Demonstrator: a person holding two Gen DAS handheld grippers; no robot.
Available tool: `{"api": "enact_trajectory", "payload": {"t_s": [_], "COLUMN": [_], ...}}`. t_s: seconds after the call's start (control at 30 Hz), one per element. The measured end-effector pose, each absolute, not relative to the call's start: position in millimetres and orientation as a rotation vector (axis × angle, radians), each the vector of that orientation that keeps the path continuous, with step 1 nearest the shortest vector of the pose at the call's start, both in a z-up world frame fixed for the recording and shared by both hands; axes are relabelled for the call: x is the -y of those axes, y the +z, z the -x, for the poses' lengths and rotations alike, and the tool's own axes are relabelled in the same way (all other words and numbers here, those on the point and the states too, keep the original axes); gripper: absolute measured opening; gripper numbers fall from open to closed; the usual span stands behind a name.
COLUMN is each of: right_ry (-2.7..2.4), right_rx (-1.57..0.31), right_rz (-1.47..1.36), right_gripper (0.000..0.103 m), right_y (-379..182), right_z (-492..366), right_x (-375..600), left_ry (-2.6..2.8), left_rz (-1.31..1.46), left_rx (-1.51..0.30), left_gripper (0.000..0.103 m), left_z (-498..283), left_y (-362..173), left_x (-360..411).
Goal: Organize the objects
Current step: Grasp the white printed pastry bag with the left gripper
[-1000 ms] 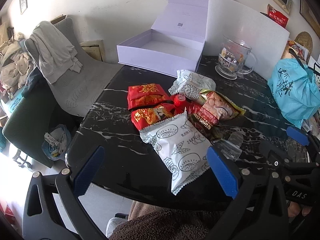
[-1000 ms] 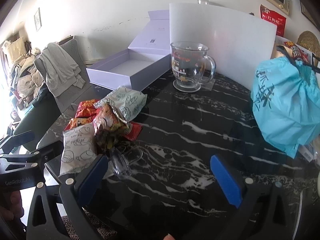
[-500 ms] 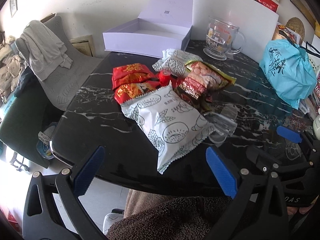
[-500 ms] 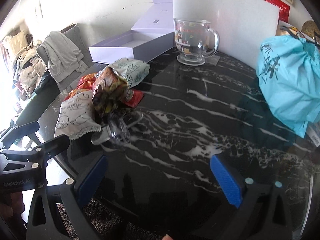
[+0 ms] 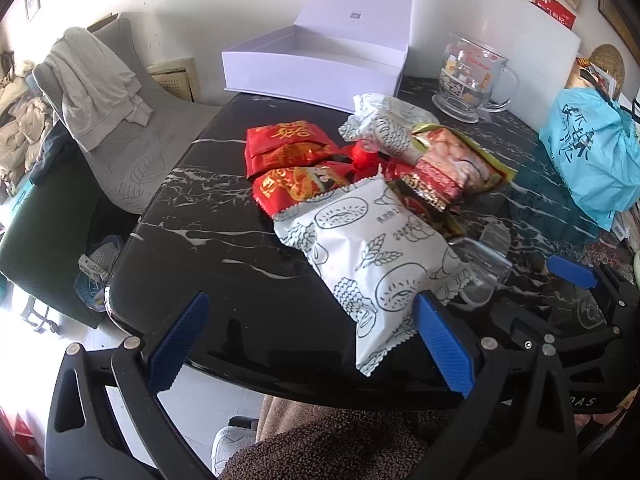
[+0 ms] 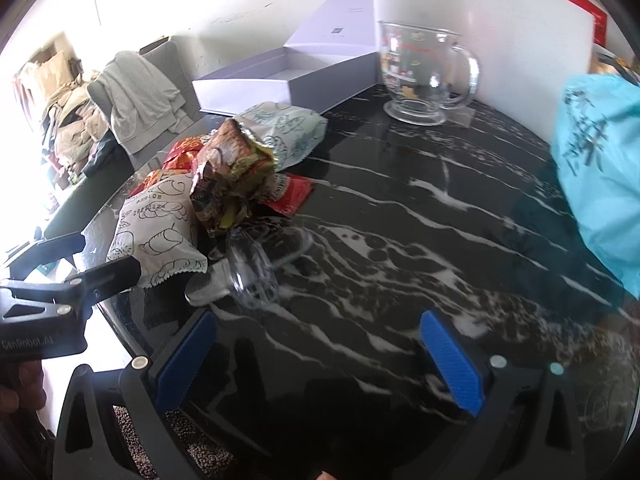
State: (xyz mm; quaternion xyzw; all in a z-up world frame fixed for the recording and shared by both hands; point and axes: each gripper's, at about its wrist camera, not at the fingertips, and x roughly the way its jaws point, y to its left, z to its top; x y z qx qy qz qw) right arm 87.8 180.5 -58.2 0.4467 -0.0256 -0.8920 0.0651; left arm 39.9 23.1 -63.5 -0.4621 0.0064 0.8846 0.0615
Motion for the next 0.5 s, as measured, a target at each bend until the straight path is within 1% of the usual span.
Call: {"api": "enact_trajectory", "payload": {"t_s": [0.17,0.37,0.47,0.5], "right_ry": [-2.636,-2.578,-2.582,-2.582], "right_rx": [0.058,0.058,0.066,0.075], "right_rz": [-1.319,-1.306,-1.293,-1.285], "right_gripper": [0.102,0.102,0.102,0.099], "right_y": [-59,-61,-61,-61], "right_z": [-78,-67,-64,-63], "right_x": [-169,-157,-157,-158], "left_ry": [2.666,2.687,2.699,2.687], "left_rz": [1.438,1.439,1.386,1.37], "left_rx": [-0.006,0.082,0.049,0.039], "left_gripper": [0.102,0.101,0.101,0.101], "left_z": [-36,-36,-35,-34], "left_y": [-63,-55,-49,-47], "left_x": [-8,15,12,8]}}
